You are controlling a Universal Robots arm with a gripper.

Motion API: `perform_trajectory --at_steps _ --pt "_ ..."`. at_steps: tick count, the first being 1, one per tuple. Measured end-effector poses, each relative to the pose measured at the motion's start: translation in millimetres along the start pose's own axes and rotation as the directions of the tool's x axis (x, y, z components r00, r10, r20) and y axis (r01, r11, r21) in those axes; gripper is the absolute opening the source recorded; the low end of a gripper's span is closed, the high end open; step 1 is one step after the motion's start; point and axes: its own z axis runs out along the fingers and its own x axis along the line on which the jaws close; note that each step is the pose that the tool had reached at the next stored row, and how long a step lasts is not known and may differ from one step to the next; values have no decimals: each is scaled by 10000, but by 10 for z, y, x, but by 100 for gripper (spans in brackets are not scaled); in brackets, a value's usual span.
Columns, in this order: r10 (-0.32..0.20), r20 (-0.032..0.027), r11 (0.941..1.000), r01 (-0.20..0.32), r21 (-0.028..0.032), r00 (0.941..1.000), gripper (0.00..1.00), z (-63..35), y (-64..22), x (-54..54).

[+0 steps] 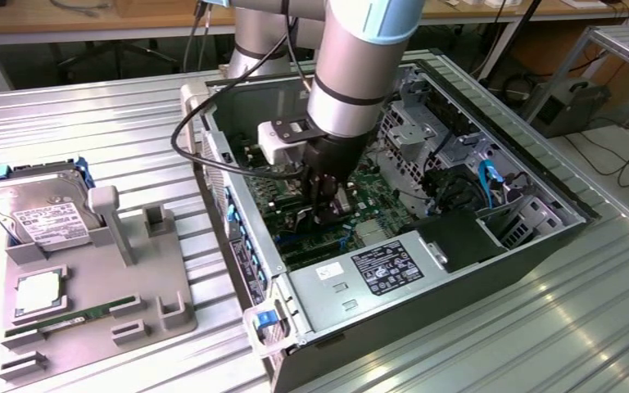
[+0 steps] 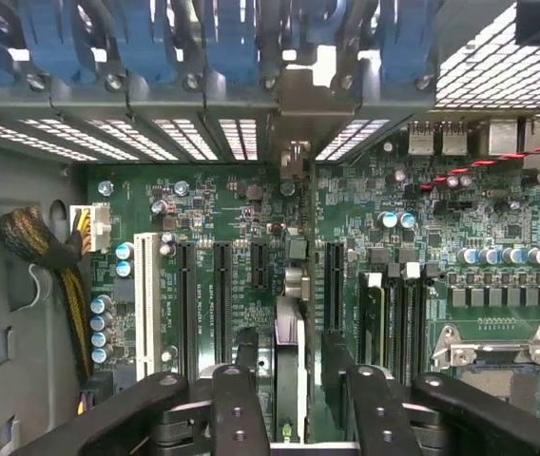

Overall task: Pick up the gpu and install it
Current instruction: 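Insert the gpu into the slot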

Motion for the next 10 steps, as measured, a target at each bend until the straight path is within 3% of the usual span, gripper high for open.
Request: perform_trajectory --at_steps 2,4,6,7,10 --pt "0 0 10000 0 -1 10000 40 -159 6 -3" --pt "0 -1 10000 0 -1 10000 38 -220 9 -6" --pt "2 3 10000 -2 1 10000 25 -235 14 -16" --pt "1 1 10000 -1 1 10000 25 -236 18 -22" --pt "-1 0 10000 1 15 10000 11 -229 51 -53"
